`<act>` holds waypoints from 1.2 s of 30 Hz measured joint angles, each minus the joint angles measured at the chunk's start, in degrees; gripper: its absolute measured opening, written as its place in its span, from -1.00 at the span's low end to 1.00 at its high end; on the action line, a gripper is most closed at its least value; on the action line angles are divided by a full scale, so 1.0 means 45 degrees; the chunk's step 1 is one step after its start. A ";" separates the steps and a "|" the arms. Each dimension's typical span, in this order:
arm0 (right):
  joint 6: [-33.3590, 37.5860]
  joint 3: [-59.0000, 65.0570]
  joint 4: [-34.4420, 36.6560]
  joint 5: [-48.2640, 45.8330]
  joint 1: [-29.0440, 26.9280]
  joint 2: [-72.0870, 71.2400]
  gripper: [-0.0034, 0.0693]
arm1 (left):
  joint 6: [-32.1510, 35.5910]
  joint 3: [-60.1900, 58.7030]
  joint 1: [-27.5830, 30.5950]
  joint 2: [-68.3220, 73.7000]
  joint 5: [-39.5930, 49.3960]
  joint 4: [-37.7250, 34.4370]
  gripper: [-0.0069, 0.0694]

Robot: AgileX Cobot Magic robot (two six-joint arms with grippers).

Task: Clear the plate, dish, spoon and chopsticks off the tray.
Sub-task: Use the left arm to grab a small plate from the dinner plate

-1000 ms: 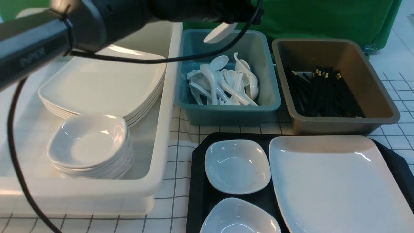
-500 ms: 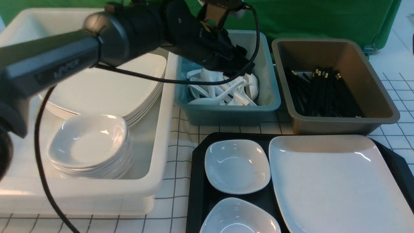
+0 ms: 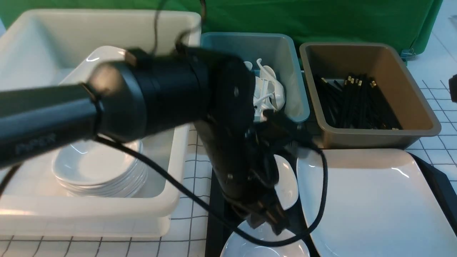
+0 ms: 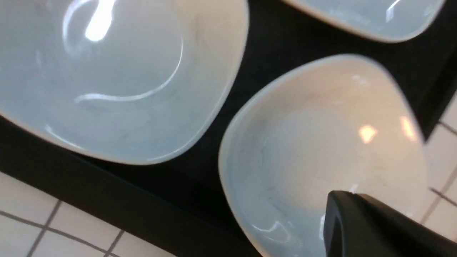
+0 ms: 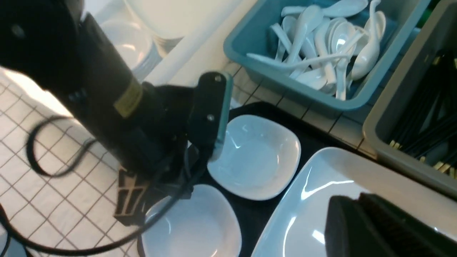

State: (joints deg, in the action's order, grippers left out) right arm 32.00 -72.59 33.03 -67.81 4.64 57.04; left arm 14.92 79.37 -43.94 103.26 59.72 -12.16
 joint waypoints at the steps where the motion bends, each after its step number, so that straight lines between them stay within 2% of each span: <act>1: 0.0034 0.0000 -0.0026 -0.0141 0.0000 0.0000 -0.77 | -0.0353 -0.0305 -0.0042 0.0222 -0.0453 0.0282 -0.77; 4: 0.0078 0.0010 -0.0028 -0.0302 0.0000 0.0000 -0.76 | -0.1009 -0.0632 -0.0056 0.0679 -0.0938 0.0953 -0.63; 10: 0.0177 0.0048 -0.0038 -0.0371 0.0000 0.0000 -0.73 | -0.1766 -0.0708 -0.0056 0.1624 -0.1968 0.1776 -0.12; 13: 0.0177 0.0048 -0.0038 -0.0384 0.0000 0.0000 -0.72 | -0.1763 -0.0708 -0.0056 0.1957 -0.2028 0.1738 0.05; 15: 0.0177 0.0048 -0.0038 -0.0384 0.0000 0.0000 -0.72 | -0.1773 -0.0708 -0.0056 0.2139 -0.1997 0.1632 0.09; 17: 0.0177 0.0048 -0.0038 -0.0384 0.0000 0.0000 -0.72 | -0.1794 -0.0708 -0.0056 0.2243 -0.1987 0.1577 0.08; 18: 0.0177 0.0048 -0.0038 -0.0384 0.0000 0.0000 -0.71 | -0.1804 -0.0678 -0.0056 0.2350 -0.1999 0.1452 -0.03; 19: 0.0177 0.0048 -0.0038 -0.0384 0.0000 0.0000 -0.71 | -0.1804 -0.0679 -0.0056 0.2371 -0.1999 0.1451 -0.04; 21: 0.0177 0.0048 -0.0052 -0.0384 0.0000 0.0000 -0.71 | -0.1804 -0.0601 -0.0056 0.2384 -0.1891 0.1346 -0.28; 24: 0.0177 0.0048 -0.0063 -0.0395 0.0000 0.0000 -0.71 | -0.1804 -0.0558 -0.0056 0.2209 -0.1540 0.1281 -0.48; 28: 0.0177 0.0048 -0.0076 -0.0398 0.0000 0.0000 -0.71 | -0.1804 -0.0603 -0.0056 0.1984 -0.1465 0.1250 -0.49; 33: 0.0177 0.0048 -0.0076 -0.0409 0.0000 0.0000 -0.71 | -0.1820 -0.0668 -0.0056 0.0923 -0.1354 0.0954 -0.70; 36: 0.0177 0.0048 -0.0076 -0.0409 0.0000 0.0000 -0.71 | -0.1835 -0.0668 -0.0056 0.0520 -0.1393 0.0929 -0.75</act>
State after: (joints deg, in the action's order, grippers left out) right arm 32.79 -72.37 32.69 -69.65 4.64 57.04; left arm 6.67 76.36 -44.19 105.60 53.45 -7.98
